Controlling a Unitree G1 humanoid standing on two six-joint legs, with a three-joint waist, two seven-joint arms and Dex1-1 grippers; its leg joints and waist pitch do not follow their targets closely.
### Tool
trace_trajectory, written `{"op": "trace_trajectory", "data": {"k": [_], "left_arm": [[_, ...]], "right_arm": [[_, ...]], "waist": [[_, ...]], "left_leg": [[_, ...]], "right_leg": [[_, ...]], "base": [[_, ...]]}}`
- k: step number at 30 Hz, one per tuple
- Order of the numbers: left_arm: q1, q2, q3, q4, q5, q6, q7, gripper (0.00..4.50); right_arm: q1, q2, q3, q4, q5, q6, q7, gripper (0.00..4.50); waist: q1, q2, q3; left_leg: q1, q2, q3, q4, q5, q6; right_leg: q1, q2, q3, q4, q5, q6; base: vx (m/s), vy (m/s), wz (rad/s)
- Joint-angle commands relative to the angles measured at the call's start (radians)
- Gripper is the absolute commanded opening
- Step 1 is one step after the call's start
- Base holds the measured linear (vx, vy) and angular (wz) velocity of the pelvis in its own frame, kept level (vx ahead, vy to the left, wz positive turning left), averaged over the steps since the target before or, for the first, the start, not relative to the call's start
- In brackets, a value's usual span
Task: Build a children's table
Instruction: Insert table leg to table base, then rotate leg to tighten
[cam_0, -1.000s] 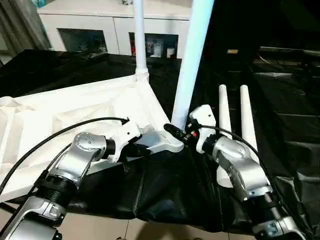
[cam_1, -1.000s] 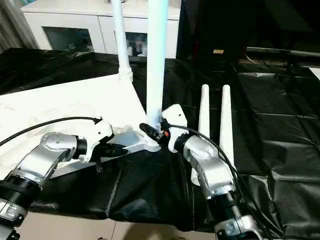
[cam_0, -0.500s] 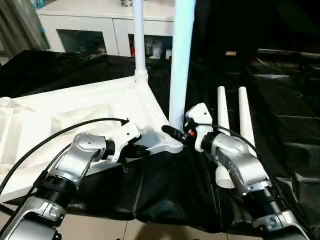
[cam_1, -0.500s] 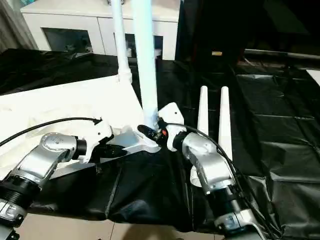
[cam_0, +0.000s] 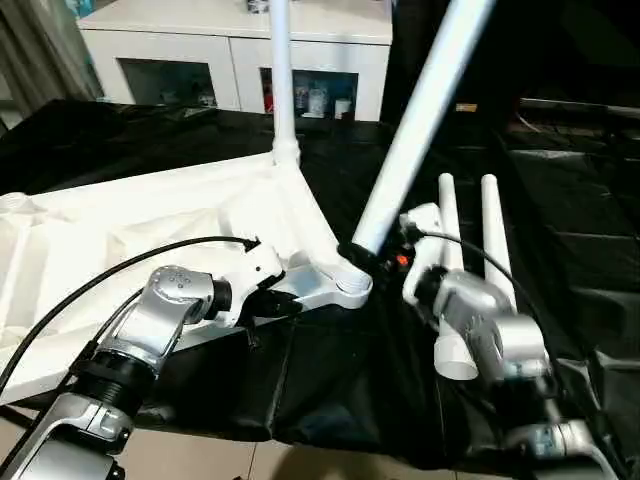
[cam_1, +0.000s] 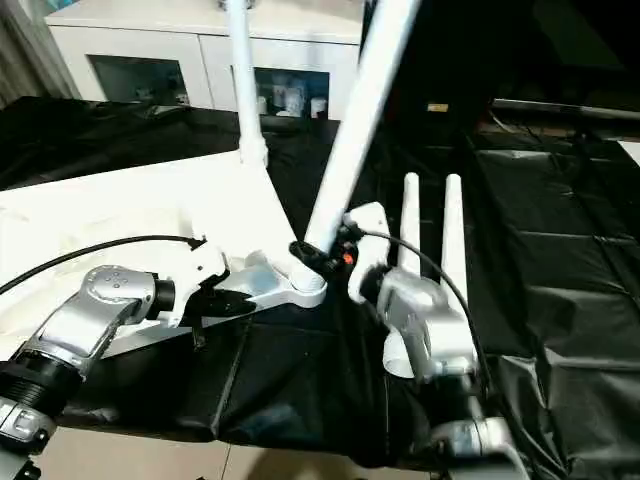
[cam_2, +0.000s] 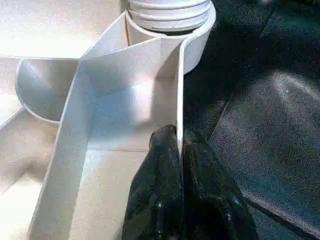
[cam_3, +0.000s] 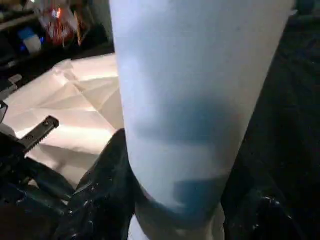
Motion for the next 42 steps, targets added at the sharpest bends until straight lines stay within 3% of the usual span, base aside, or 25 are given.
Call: {"op": "trace_trajectory", "data": {"k": [1, 3, 5, 8, 11, 16, 25, 30, 34, 42], "left_arm": [[-0.009, 0.003, 0.019, 0.0, -0.006, -0.015, 0.014, 0.0], [-0.011, 0.002, 0.019, 0.0, -0.005, -0.014, 0.012, 0.0], [-0.013, 0.003, 0.019, 0.001, -0.004, -0.014, 0.01, 0.0], [-0.014, 0.005, 0.018, 0.002, -0.003, -0.012, 0.007, 0.0], [-0.015, 0.006, 0.018, 0.001, -0.001, -0.011, 0.006, 0.0], [-0.016, 0.005, 0.02, 0.001, 0.0, -0.009, 0.01, 0.0], [-0.01, 0.005, 0.023, -0.005, 0.0, -0.007, 0.019, 0.0], [-0.01, 0.004, 0.022, -0.006, -0.001, -0.009, 0.021, 0.0], [-0.011, 0.006, 0.022, -0.005, -0.003, -0.008, 0.015, 0.0], [-0.009, 0.01, 0.018, -0.008, 0.001, -0.007, 0.01, 0.0]], "right_arm": [[0.073, -0.009, 0.042, 0.09, -0.062, 0.008, -0.016, 1.86], [0.082, -0.004, 0.052, 0.103, -0.096, -0.062, -0.041, 1.86], [0.088, -0.001, 0.061, 0.106, -0.12, -0.113, -0.062, 1.86], [0.095, -0.001, 0.073, 0.1, -0.134, -0.124, -0.068, 1.86], [0.096, -0.022, 0.122, 0.1, -0.183, -0.144, -0.067, 1.86], [0.09, -0.033, 0.17, 0.1, -0.215, -0.164, -0.045, 1.86], [0.099, -0.028, 0.189, 0.106, -0.215, -0.188, -0.033, 1.86], [0.119, -0.027, 0.179, 0.113, -0.212, -0.223, -0.027, 1.86], [0.105, -0.027, 0.178, 0.125, -0.206, -0.144, -0.028, 1.86], [0.044, -0.013, 0.16, 0.153, -0.178, 0.003, -0.032, 1.86]], "waist": [[-0.001, 0.007, -0.043], [0.0, 0.012, -0.042], [-0.002, 0.009, -0.039], [-0.003, 0.009, -0.036], [-0.003, 0.007, -0.033], [-0.006, -0.001, -0.027], [-0.007, -0.005, -0.027], [-0.006, -0.004, -0.028], [-0.008, -0.002, -0.026], [-0.013, -0.001, -0.022]], "left_leg": [[-0.003, 0.017, 0.0, -0.072, -0.223, 0.007], [-0.004, 0.017, -0.002, -0.074, -0.228, 0.006], [-0.004, 0.016, -0.002, -0.076, -0.241, 0.004], [-0.003, 0.016, -0.003, -0.079, -0.26, 0.006], [-0.005, 0.016, -0.004, -0.08, -0.265, 0.006], [-0.002, 0.016, -0.007, -0.084, -0.304, 0.011], [0.0, 0.016, -0.006, -0.087, -0.295, 0.02], [-0.001, 0.019, -0.004, -0.09, -0.271, 0.022], [-0.002, 0.017, -0.005, -0.092, -0.286, 0.02], [0.005, 0.018, -0.011, -0.097, -0.336, 0.01]], "right_leg": [[0.044, -0.067, 0.045, -0.091, -0.292, -0.159], [0.043, -0.068, 0.044, -0.09, -0.297, -0.16], [0.042, -0.067, 0.045, -0.093, -0.319, -0.155], [0.041, -0.066, 0.045, -0.095, -0.342, -0.15], [0.04, -0.066, 0.045, -0.097, -0.358, -0.141], [0.033, -0.07, 0.046, -0.11, -0.493, -0.095], [0.03, -0.07, 0.048, -0.115, -0.5, -0.086], [0.034, -0.069, 0.048, -0.112, -0.433, -0.106], [0.035, -0.068, 0.047, -0.112, -0.447, -0.109], [0.028, -0.071, 0.044, -0.125, -0.559, -0.076]], "base": [[0.0, 0.0, 0.0], [0.0, 0.0, 0.0], [0.0, 0.0, 0.0], [0.0, 0.0, 0.0], [0.0, 0.0, 0.0], [0.0, 0.0, 0.0], [0.0, 0.0, 0.0], [0.0, 0.0, 0.0], [0.0, 0.0, 0.0], [0.0, 0.0, 0.0]]}}
